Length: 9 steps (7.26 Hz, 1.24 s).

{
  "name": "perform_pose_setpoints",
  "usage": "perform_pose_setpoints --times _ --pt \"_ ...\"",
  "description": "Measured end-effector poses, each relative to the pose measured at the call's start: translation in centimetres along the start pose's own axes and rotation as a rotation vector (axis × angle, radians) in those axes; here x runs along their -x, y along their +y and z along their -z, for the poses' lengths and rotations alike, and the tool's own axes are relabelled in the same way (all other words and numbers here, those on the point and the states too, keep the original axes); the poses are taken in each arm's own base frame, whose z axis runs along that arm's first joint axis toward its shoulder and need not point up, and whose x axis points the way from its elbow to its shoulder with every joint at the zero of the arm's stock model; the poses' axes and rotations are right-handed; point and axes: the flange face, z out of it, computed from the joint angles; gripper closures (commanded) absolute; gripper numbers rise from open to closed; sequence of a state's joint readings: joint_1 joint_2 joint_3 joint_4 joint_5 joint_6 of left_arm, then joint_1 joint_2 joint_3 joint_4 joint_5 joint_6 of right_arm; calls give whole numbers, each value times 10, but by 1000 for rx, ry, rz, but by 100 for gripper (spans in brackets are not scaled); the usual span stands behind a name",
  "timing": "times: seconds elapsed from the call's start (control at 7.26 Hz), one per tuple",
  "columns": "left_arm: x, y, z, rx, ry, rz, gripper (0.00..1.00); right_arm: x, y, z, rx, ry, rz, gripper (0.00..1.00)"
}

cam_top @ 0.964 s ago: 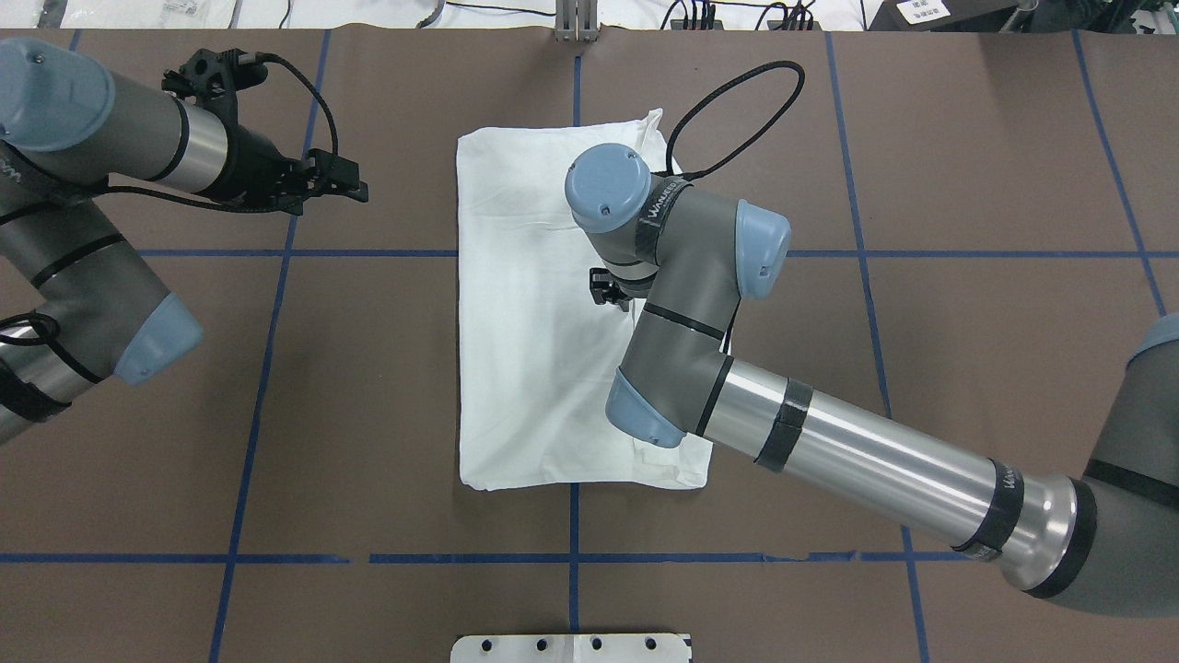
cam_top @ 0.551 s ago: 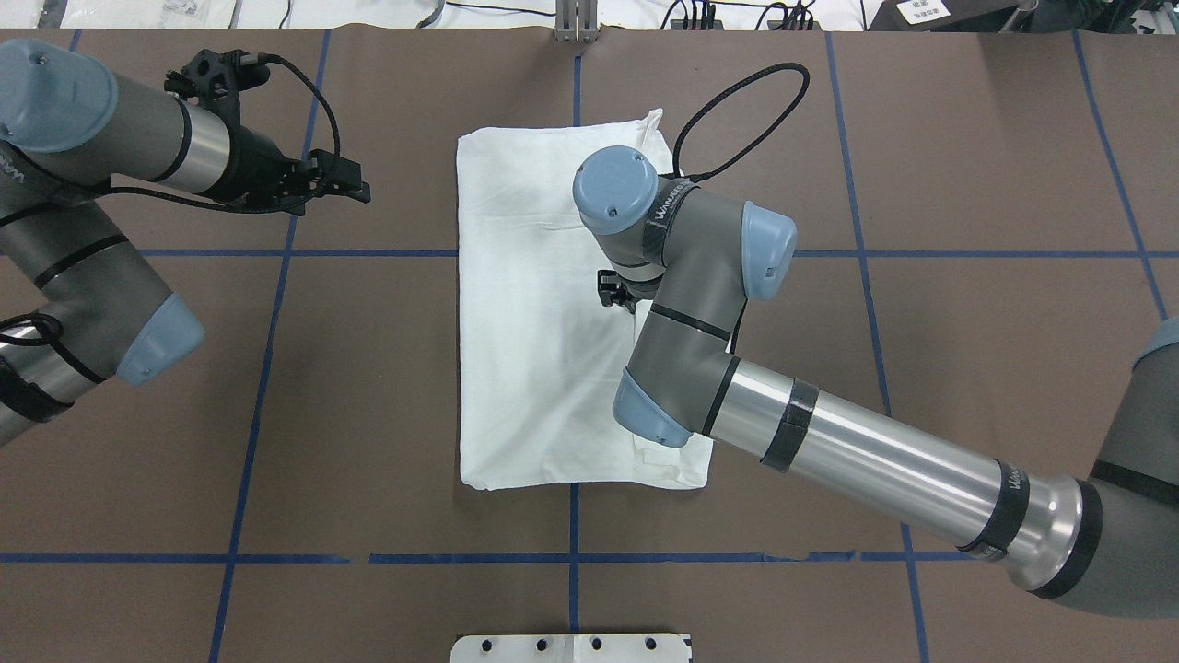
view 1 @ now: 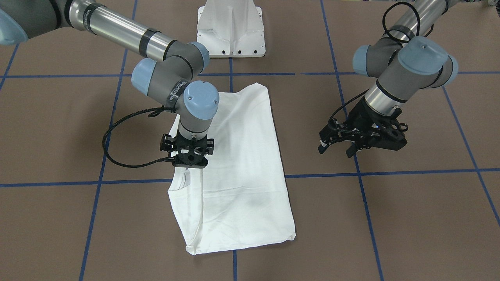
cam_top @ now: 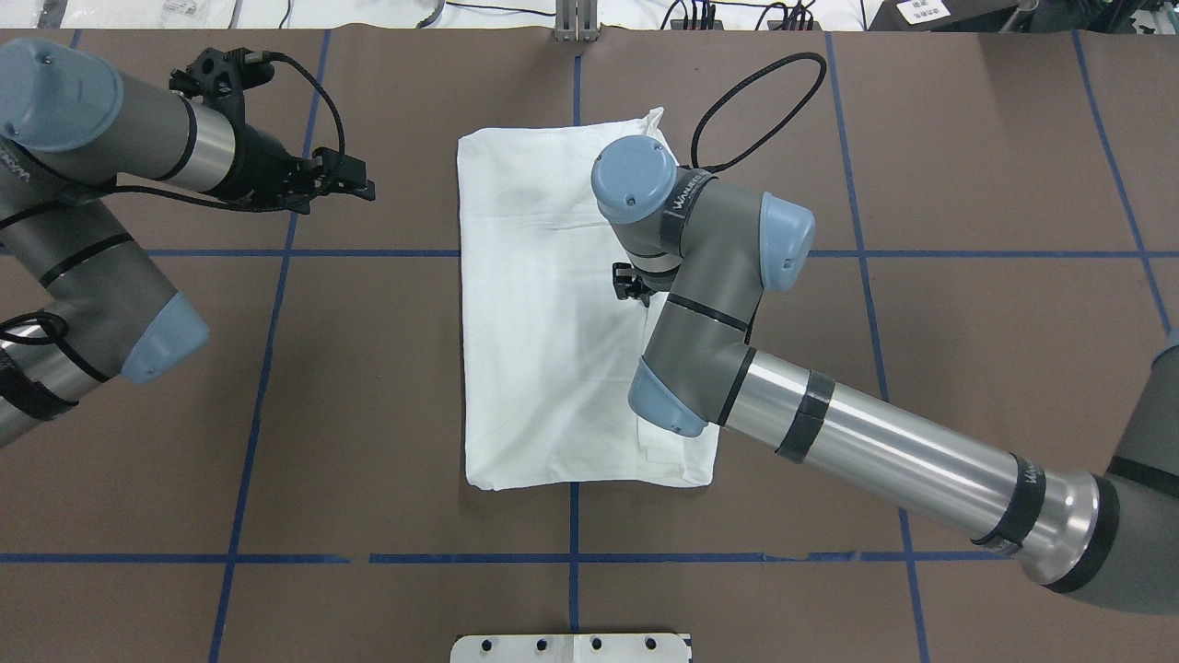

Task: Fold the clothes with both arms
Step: 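Hold the right gripper over the shirt's middle, smoothing it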

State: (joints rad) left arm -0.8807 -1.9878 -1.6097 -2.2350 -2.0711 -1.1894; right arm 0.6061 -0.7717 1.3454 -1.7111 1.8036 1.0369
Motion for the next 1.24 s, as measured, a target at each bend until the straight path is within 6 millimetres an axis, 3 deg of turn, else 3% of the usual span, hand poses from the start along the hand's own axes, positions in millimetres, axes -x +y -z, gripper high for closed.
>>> perform_pose_setpoints --times 0.28,0.69,0.96,1.24 --pt "-1 0 0 -1 1 5 0 -38 7 9 6 4 34 0" --pt "-6 4 -3 7 7 34 0 -66 13 17 2 -1 57 0" --pt "-9 8 -6 13 10 42 0 -60 22 38 -8 -54 64 0" --pt "-8 10 -8 16 8 43 0 -32 50 45 2 -88 42 0"
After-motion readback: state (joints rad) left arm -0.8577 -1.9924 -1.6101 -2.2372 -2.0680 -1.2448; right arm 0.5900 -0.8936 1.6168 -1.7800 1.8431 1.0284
